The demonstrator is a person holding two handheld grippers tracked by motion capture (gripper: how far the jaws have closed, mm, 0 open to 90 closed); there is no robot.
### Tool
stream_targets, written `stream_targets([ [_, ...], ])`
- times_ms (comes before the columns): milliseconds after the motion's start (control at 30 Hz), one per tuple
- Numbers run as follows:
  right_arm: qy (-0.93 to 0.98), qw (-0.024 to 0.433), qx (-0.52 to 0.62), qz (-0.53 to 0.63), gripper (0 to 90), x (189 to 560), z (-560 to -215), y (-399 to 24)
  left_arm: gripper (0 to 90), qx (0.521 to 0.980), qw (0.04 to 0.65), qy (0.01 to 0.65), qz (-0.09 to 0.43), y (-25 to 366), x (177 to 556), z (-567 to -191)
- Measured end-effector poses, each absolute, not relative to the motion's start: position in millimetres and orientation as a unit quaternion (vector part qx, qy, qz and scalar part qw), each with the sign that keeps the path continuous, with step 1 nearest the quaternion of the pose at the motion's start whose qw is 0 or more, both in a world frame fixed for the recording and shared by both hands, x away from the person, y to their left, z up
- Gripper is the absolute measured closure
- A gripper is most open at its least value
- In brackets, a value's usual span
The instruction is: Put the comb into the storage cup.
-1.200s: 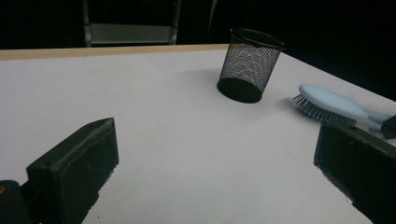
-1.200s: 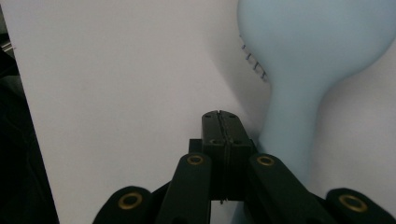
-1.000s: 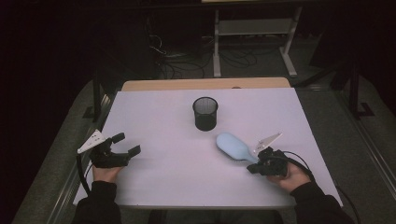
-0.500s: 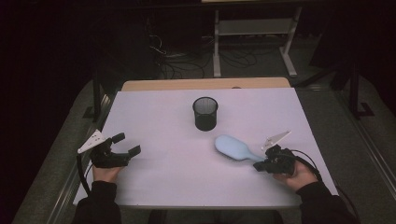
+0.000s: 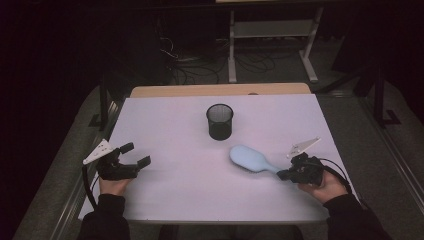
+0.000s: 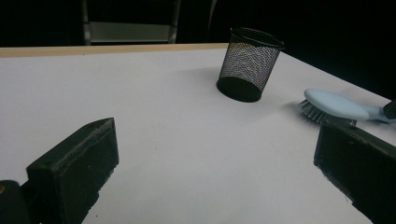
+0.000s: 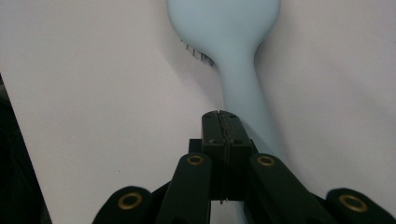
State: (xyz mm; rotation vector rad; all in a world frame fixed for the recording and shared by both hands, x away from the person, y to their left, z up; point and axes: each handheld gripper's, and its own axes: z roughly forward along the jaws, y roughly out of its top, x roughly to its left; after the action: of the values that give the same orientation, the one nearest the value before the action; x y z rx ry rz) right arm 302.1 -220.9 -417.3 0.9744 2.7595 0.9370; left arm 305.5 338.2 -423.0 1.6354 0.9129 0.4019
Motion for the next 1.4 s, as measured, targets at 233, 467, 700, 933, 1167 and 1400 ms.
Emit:
stream_targets([
  [233, 0.899, 0.041, 0.309, 0.307, 85.9, 304.1, -410.6, -218.0, 0.0, 0.699, 0.574, 0.39, 0.171, 338.4, 305.8, -423.2],
  [467, 0.905, 0.046, 0.296, 0.301, 80.5, 307.3, -406.4, -211.7, 0.0, 0.7, 0.573, 0.391, 0.171, 338.5, 306.0, -423.4],
  [700, 0.908, 0.061, 0.293, 0.293, 70.6, 308.3, -404.5, -207.5, 0.0, 0.7, 0.573, 0.391, 0.17, 338.4, 305.9, -423.5],
  [933, 0.908, 0.061, 0.296, 0.291, 48.0, 312.5, -404.9, -206.4, 0.0, 0.7, 0.573, 0.392, 0.17, 338.3, 306.0, -423.7],
  [1167, 0.909, 0.061, 0.3, 0.282, 26.3, 316.1, -406.1, -204.2, 0.0, 0.699, 0.573, 0.392, 0.169, 338.0, 306.0, -423.7],
  [1400, 0.913, 0.051, 0.301, 0.271, 12.6, 320.8, -411.2, -200.5, 0.0, 0.7, 0.573, 0.391, 0.17, 337.9, 306.4, -423.9],
])
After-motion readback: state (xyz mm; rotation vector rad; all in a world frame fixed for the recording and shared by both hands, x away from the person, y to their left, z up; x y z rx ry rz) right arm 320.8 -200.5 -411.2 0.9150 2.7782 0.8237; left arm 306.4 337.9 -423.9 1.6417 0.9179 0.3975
